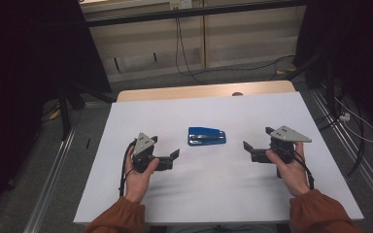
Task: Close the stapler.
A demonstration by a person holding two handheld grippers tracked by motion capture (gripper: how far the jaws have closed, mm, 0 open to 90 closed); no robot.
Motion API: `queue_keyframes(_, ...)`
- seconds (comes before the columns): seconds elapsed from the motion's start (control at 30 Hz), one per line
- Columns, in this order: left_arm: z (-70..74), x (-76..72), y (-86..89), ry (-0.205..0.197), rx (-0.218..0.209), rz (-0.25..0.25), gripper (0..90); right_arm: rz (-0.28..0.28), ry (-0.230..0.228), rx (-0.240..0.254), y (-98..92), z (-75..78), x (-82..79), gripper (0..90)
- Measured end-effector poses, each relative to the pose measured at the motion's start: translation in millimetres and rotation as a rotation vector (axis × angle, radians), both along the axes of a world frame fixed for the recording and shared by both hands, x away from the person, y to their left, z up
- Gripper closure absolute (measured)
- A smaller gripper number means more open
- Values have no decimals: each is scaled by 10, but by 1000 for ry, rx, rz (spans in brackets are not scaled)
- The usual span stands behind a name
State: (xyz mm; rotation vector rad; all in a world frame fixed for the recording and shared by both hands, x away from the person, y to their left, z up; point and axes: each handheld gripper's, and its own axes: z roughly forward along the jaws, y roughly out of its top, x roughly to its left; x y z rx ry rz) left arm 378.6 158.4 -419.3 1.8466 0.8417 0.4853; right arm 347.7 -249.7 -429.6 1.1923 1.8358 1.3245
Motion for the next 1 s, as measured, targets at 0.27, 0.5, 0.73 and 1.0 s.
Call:
queue_keyframes(0.27,38,-97,141,-32,-3,37,40,-16,-10,-6,-32,-5,-113,16)
queue_keyframes(0.5,34,-212,276,-42,-10,83,40,-40,-29,3,-134,14,-259,13)
queue_keyframes(0.73,53,-348,368,-81,8,99,39,-80,-33,26,-228,2,-405,2)
queue_keyframes(1.0,40,-470,514,-56,-22,119,38,-108,-42,23,-296,5,-549,2)
